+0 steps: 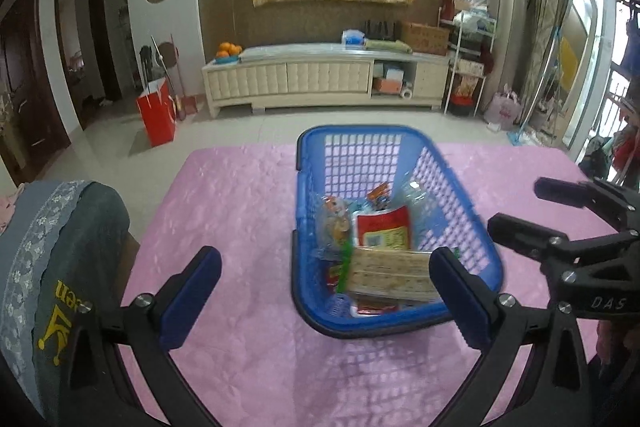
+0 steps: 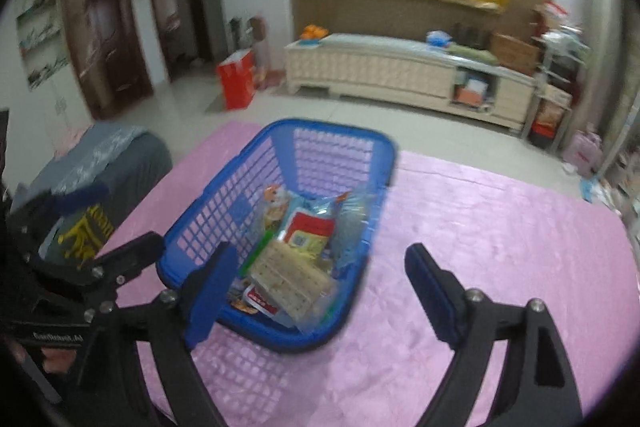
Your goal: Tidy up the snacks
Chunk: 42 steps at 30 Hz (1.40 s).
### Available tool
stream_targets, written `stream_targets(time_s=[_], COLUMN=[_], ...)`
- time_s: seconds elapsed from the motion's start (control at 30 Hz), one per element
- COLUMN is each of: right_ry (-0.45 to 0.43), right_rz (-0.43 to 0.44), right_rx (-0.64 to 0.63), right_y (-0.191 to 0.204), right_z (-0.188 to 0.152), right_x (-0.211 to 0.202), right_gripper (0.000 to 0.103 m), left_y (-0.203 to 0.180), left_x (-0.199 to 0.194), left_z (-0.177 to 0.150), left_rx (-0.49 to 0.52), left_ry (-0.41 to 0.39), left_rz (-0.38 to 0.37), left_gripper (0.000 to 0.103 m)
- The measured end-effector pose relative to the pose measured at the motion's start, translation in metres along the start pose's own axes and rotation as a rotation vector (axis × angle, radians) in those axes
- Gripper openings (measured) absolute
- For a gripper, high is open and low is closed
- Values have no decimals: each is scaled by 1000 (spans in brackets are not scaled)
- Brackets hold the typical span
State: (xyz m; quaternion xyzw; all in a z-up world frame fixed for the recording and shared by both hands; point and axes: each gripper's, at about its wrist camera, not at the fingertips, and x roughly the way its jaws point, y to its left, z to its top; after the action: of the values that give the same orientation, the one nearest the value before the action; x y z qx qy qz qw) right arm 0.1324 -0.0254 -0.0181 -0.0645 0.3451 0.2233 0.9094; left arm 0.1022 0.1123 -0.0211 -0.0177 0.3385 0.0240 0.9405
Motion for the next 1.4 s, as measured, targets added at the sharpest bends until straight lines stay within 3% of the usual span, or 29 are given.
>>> stream_targets(time_s=[0.27,0.53,0.63,0.7,0.87,1.4], right_ry=[-92,-162,-194,-225,-291,-335], right_rz=[-135,-193,-183,-176,-156,-171], right_rx=[64,61,70,62,67,71], right_y=[-10,-13,-14,-13,-10,2], right_z=[-28,-55,-62,-63,-67,-71], right_x=[-65,-118,-138,-148,-175,-203], right_gripper=[89,89,92,103,103,103], left_y=[-36,-67,-73,-78,-83,-89], left_x=[-48,-97,-115,-130,-155,-192], left_z=[-20,-30,-33,-34,-36,-42], left_rx=[28,45,46,63,71,57], left_ry=[-109,-192,-220,-251,-277,-308], left_rz=[-24,-57,-67,-42,-39,-65], left_gripper=[103,103,103,103,103,103])
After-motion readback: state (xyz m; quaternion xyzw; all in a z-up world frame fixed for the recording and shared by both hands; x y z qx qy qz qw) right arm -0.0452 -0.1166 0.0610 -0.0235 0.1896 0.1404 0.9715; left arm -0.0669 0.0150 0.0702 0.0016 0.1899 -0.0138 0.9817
